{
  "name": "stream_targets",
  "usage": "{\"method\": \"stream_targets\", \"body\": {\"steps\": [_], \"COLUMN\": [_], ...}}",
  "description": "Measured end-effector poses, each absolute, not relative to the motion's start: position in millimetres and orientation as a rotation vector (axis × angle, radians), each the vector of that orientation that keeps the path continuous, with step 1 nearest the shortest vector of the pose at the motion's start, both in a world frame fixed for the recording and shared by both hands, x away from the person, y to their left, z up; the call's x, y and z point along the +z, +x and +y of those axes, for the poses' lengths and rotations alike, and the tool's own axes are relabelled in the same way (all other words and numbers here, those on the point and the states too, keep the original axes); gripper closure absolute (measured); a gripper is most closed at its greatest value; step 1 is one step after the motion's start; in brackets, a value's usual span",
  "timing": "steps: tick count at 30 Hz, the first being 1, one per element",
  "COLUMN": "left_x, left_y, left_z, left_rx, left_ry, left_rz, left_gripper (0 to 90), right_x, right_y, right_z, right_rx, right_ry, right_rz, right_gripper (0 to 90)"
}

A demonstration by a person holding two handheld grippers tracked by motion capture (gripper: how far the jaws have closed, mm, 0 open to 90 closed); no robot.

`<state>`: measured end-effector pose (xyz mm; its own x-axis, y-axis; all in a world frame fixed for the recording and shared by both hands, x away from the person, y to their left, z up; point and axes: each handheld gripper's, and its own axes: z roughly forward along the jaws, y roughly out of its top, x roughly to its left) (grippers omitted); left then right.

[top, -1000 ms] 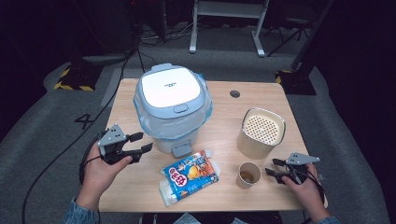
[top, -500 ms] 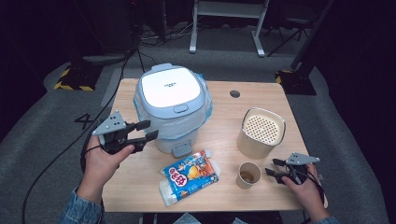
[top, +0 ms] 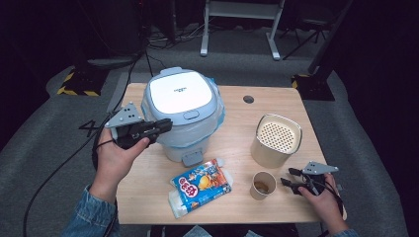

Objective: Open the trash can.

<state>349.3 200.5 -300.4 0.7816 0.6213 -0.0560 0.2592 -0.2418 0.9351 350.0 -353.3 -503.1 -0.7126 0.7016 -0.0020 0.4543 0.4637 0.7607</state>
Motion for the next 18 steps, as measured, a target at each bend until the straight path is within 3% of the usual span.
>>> {"method": "stream_targets", "body": {"steps": [3,18], "left_x": [-297,-288], "left_y": [353,377], "left_z": [198,167], "left_rx": [0.397,0.369], "left_ry": [1.827,1.820], "left_rz": [0.674,0.691], "left_gripper": [89.7,90.0], "right_x": [-503,-503], "right_y": [350,350], "right_z": [-353,-353], "right_rx": [1.107,1.107], "right_ry": [0.983,0.983], "right_rz": [2.402,2.402], "right_gripper": [42.1,42.2]}}
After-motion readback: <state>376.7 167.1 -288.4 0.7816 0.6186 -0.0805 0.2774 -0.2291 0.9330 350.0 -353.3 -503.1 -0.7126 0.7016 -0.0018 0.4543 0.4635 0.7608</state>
